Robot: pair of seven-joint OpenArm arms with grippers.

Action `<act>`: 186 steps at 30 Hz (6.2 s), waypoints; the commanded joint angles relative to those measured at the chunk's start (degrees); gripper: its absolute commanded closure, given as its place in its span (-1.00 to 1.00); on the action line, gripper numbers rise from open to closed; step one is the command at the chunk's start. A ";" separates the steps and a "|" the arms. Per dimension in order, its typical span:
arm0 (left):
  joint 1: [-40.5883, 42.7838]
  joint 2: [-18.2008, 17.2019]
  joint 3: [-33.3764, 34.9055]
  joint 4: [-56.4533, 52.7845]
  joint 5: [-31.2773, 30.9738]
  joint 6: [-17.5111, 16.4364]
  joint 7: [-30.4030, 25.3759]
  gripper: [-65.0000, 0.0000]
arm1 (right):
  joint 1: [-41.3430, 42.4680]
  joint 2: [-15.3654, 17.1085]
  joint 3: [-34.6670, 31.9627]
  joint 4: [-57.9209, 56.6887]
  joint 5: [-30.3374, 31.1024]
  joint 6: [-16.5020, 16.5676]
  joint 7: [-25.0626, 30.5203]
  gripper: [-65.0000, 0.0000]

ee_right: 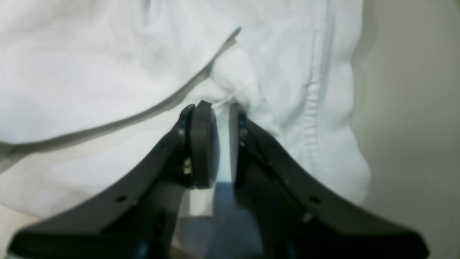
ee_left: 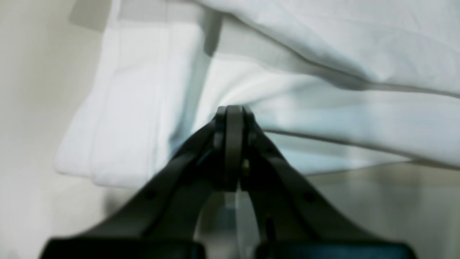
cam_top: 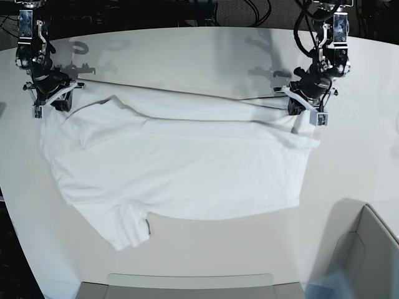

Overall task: Fold the T-shirt properly
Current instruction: 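Lay the folded edge down and drag it back toward the arms, then grasp the shirt's hem corner with the right gripper and fold it inward, then grasp the hem edge with the left gripper beside the right gripper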

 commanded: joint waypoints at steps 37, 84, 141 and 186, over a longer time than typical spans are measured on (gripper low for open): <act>1.47 1.61 -16.86 30.12 5.74 -10.42 33.67 1.00 | 26.52 -4.38 -3.97 8.43 0.41 -1.11 -23.86 0.69; -3.46 7.94 -16.60 29.24 5.74 -10.51 33.58 1.00 | 58.35 -10.01 -34.04 -49.50 -9.53 -1.19 13.33 0.11; -7.85 9.70 -16.60 29.15 5.83 -10.51 33.58 1.00 | 47.01 -8.16 -42.48 -40.10 -0.47 10.15 5.33 0.97; -32.20 -5.77 -16.51 -17.62 5.57 -10.68 20.31 0.59 | 38.57 -3.42 -25.33 -26.03 -0.47 10.32 5.33 1.00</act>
